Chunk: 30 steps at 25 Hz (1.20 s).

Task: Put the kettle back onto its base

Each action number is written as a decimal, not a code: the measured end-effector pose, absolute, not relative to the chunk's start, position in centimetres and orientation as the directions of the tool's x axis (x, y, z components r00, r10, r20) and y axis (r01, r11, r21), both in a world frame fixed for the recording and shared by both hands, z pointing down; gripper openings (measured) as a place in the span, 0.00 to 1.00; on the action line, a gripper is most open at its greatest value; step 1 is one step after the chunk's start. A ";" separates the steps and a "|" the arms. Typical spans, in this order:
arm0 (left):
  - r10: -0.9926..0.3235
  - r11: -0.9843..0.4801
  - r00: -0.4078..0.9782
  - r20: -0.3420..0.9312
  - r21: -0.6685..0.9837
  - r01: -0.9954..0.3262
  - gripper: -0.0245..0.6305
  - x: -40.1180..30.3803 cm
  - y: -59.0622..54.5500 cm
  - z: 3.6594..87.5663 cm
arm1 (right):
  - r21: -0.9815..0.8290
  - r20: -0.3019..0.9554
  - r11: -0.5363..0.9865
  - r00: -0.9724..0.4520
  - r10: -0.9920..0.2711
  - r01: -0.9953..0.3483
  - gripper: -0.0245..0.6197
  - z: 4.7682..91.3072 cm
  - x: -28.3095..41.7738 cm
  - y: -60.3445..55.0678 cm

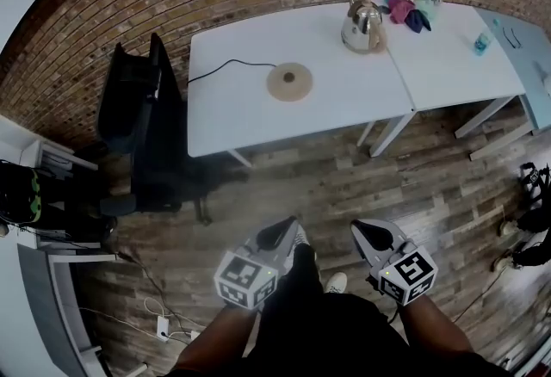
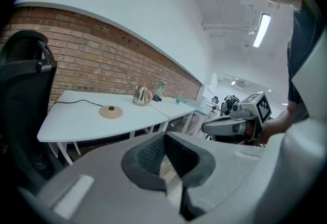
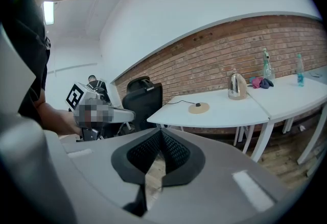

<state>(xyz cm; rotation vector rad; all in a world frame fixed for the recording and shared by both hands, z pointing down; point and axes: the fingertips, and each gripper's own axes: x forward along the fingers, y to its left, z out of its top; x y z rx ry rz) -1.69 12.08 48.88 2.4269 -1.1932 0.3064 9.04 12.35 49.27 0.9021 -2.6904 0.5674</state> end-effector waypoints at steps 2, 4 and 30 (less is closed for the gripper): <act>-0.702 -0.539 0.605 0.375 0.275 -0.796 0.04 -2.1 11.2 49.3 | -0.285 0.359 0.732 -0.777 -0.517 -0.619 0.08 49.8 8.6 11.5; -0.703 -0.533 0.602 0.379 0.280 -0.798 0.04 -2.7 10.3 49.8 | -0.288 0.370 0.730 -0.775 -0.512 -0.620 0.08 50.4 8.0 10.7; -0.697 -0.606 0.642 0.320 0.216 -0.766 0.04 -10.0 -0.2 46.4 | -0.205 0.355 0.707 -0.724 -0.591 -0.677 0.08 46.9 0.7 0.1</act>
